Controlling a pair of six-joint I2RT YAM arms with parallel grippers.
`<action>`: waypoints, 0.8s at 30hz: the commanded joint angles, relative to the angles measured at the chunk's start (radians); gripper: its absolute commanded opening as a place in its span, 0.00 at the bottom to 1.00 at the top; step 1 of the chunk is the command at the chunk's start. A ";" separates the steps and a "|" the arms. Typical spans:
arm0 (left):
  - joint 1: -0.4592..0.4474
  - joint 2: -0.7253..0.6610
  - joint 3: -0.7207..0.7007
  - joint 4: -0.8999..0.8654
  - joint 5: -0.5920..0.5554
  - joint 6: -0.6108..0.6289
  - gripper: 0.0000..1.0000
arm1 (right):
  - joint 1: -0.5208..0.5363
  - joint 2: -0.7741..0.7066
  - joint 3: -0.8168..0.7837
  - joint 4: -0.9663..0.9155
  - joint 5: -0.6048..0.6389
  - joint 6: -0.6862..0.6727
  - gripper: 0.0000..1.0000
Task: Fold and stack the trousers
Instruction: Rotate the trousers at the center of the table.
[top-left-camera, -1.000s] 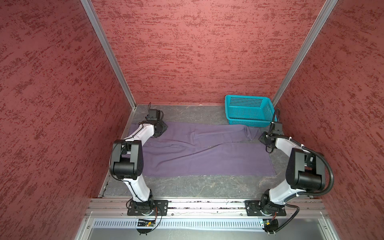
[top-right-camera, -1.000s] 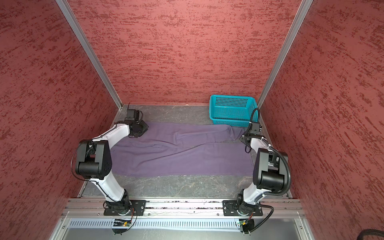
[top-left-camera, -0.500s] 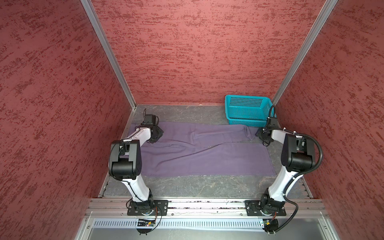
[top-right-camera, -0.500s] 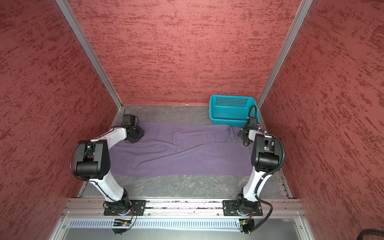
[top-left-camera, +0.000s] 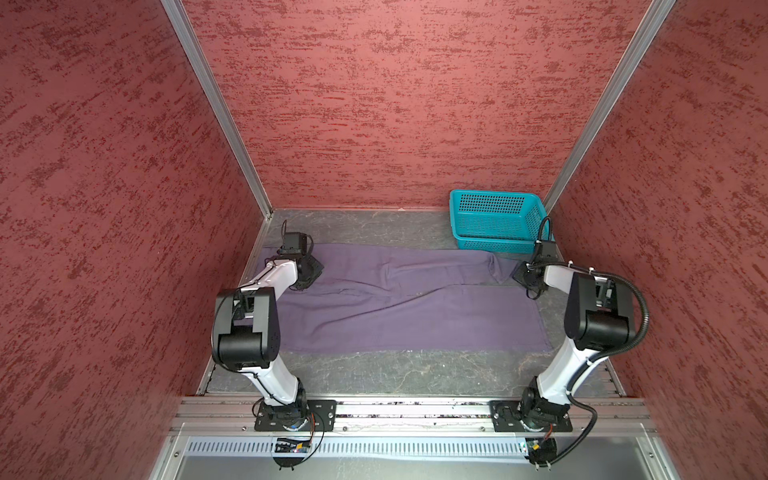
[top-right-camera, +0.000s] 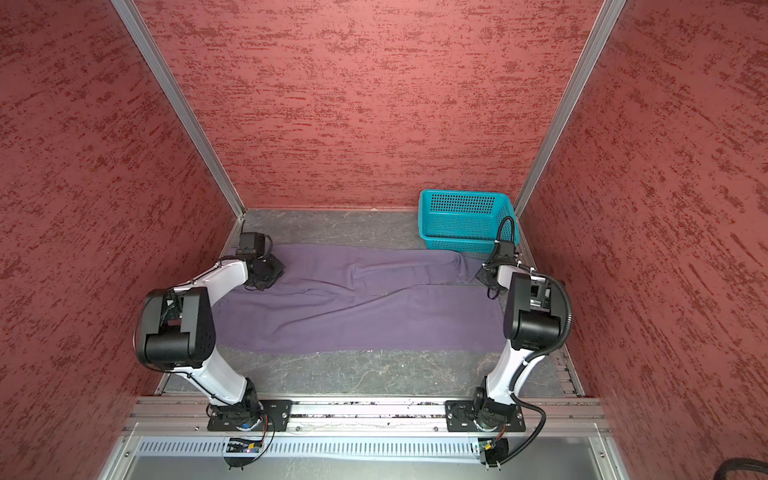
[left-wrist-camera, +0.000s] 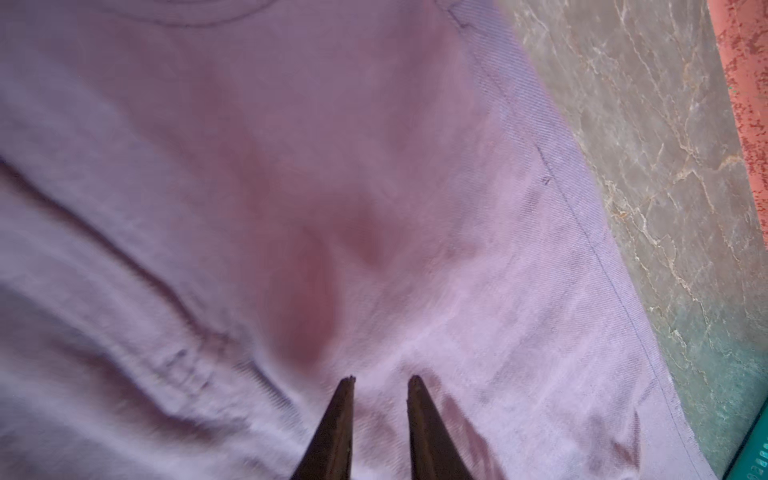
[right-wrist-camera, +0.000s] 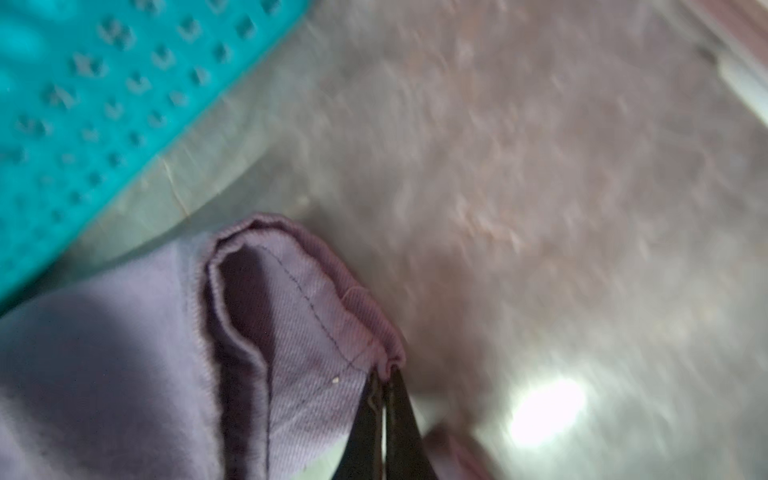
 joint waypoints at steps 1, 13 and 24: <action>0.037 -0.052 -0.043 -0.022 -0.004 0.005 0.25 | -0.014 -0.054 -0.108 -0.081 0.020 0.014 0.00; 0.206 -0.207 -0.236 -0.059 -0.030 0.012 0.25 | -0.236 -0.289 -0.334 -0.112 -0.030 0.018 0.00; 0.230 -0.270 -0.244 -0.088 -0.032 -0.007 0.30 | -0.156 -0.383 -0.250 -0.171 -0.051 0.011 0.40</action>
